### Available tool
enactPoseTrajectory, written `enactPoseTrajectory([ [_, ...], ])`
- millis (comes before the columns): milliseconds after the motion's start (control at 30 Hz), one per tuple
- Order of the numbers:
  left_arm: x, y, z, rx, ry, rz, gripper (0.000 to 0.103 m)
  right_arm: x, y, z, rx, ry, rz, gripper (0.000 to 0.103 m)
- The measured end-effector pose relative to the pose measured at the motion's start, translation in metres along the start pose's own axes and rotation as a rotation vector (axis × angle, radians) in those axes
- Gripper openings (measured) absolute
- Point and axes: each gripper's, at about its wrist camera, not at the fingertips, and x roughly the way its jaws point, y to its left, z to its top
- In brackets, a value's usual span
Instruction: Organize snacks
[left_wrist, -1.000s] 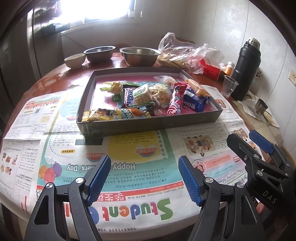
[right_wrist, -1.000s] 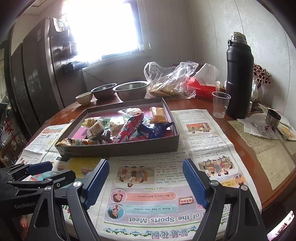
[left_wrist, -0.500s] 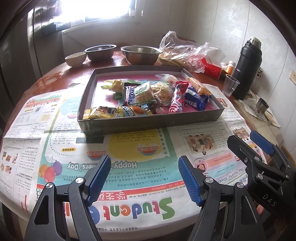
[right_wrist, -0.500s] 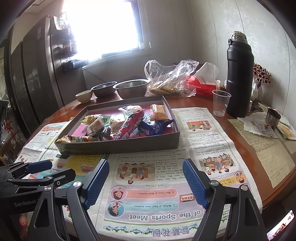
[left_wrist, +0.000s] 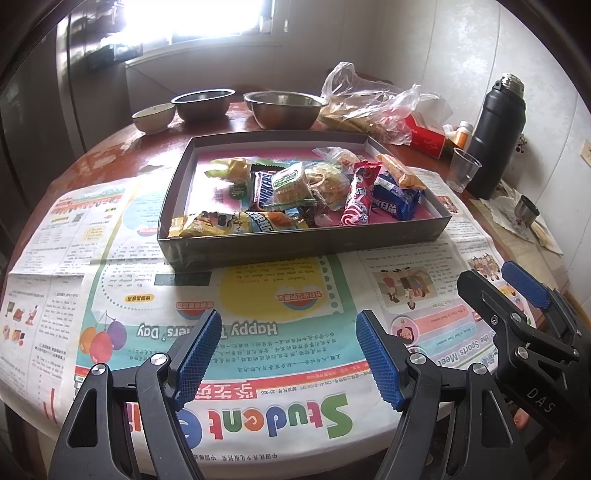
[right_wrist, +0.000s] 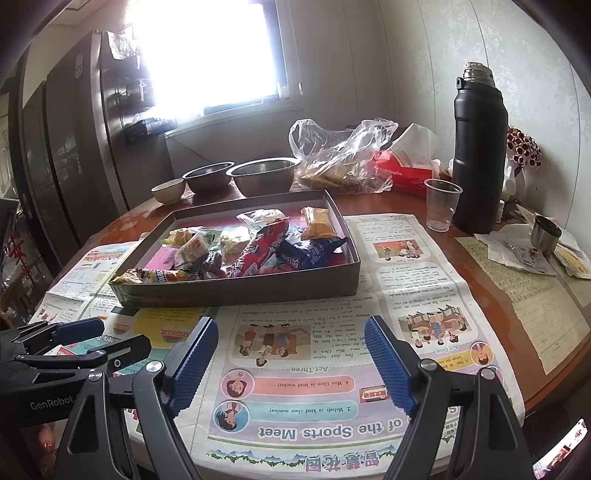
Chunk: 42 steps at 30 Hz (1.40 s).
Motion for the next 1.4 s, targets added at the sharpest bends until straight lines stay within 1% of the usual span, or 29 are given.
enactPoseTrajectory([
  [800,0.0018,0.0026,0.0012,-0.011,0.0,0.004,0.077,0.0055,0.0015,-0.0007,-0.011,0.017,0.006,0.083],
  [1033,0.0019,0.0023,0.0009,-0.012,-0.001,0.004,0.077,0.0063,0.0031,-0.0015,-0.013,0.019,0.01,0.089],
  [1400,0.0013,0.0027,0.0011,-0.012,-0.002,0.004,0.077,0.0062,0.0021,-0.0031,-0.012,0.021,0.011,0.09],
])
